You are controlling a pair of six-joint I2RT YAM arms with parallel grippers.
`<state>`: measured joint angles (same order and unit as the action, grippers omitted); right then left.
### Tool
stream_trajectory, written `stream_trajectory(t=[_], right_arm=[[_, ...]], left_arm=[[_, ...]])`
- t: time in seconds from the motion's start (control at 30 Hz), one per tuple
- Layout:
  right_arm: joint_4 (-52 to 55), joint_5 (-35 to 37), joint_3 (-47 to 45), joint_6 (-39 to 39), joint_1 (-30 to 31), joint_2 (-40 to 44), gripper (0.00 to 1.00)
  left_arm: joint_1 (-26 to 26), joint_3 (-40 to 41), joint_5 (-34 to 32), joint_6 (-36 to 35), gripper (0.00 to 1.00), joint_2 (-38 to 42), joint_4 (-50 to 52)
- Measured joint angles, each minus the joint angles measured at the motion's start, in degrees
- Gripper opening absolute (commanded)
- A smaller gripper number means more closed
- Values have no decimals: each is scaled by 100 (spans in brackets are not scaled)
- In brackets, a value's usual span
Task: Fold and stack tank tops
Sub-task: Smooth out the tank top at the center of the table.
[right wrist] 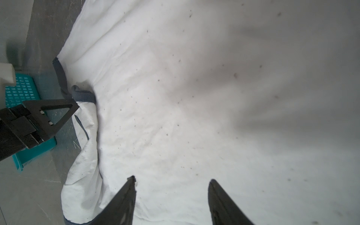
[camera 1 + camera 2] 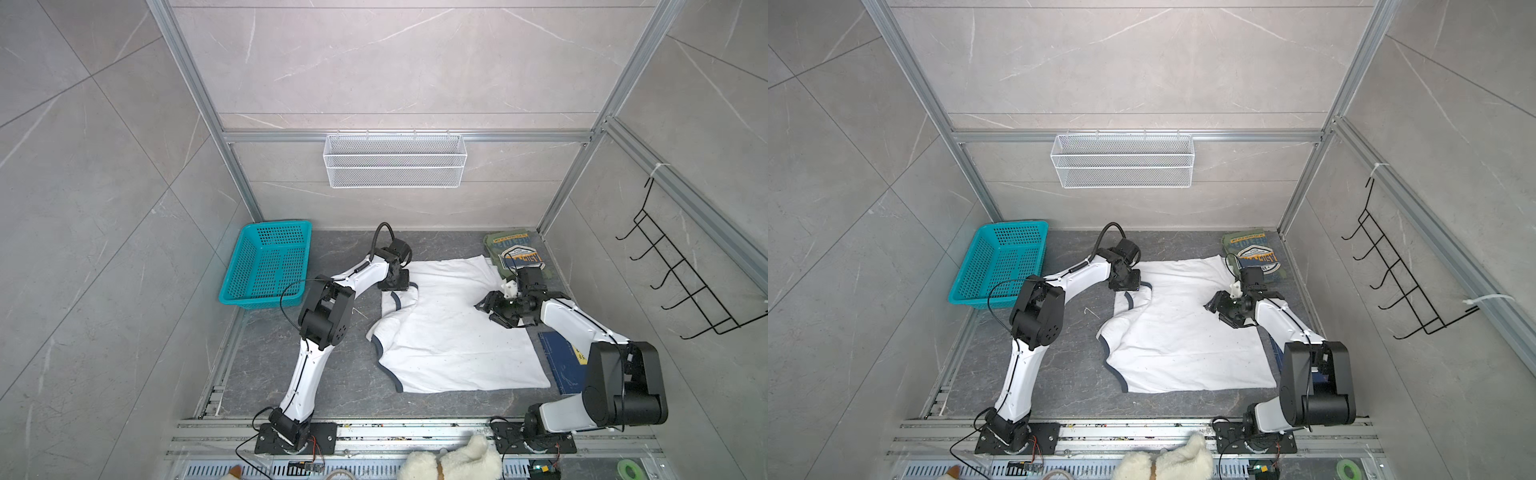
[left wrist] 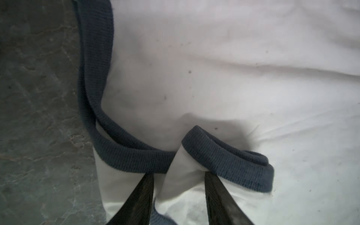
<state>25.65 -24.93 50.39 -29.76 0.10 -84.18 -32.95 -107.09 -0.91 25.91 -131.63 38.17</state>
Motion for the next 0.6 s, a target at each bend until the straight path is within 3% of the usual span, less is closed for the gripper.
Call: stream_trajectory(t=[0.4,0.6], right_arm=[[-2,-4,-4,0,0,-2,61],[-2,-2,-4,0,0,-2,61]], left_arm=[[11,151,-107,-26,3,146,61],[42,629,-273,-20,0,734,37]])
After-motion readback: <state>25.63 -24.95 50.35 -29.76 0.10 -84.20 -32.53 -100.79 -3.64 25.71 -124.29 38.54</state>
